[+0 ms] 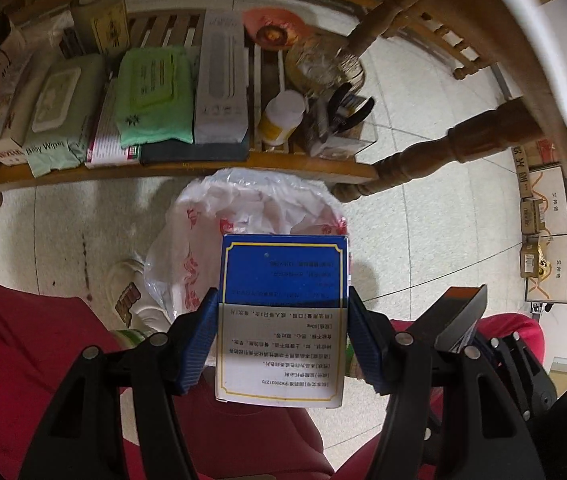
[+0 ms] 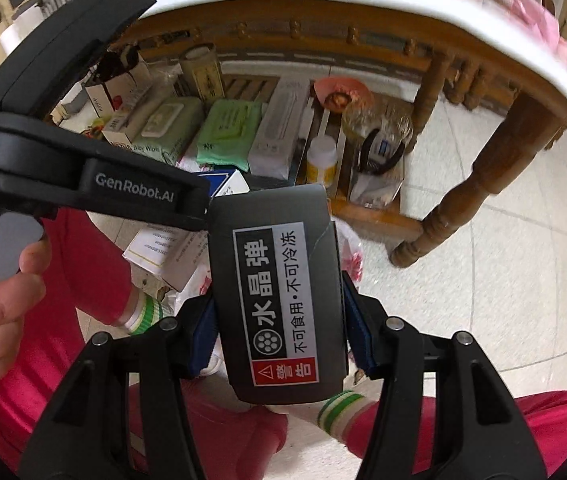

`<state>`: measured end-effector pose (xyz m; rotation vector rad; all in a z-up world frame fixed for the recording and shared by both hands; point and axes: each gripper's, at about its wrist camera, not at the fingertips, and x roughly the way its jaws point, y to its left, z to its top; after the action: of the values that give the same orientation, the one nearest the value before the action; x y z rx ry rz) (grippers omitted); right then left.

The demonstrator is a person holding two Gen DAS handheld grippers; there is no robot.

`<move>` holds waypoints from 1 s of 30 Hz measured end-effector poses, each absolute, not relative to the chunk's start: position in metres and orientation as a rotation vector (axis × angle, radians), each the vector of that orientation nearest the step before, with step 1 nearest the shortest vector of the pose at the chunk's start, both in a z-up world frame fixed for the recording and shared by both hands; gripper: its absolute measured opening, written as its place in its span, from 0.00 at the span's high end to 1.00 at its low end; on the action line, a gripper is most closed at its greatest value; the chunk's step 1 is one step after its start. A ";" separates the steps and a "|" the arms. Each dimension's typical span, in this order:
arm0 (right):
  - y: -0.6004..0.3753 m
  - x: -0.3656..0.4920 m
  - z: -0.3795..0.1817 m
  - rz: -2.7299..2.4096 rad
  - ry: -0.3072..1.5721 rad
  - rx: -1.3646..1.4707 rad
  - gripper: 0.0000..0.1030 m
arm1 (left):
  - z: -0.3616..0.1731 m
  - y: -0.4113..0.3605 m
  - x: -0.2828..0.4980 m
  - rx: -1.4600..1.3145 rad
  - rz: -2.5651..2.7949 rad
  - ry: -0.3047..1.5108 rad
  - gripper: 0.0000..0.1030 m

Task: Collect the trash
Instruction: 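Lower both boxes into the bag and open both tools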

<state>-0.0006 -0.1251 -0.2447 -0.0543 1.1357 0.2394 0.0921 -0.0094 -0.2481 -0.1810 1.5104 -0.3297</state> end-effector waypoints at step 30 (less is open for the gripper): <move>-0.115 0.044 -0.377 0.208 1.425 0.115 0.47 | -0.374 -0.005 0.136 -0.262 -0.187 1.742 0.42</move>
<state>0.0442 -0.1148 -0.3774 0.1147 1.4251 0.2080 0.1357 -0.0049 -0.3742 -0.2625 1.7419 -0.1874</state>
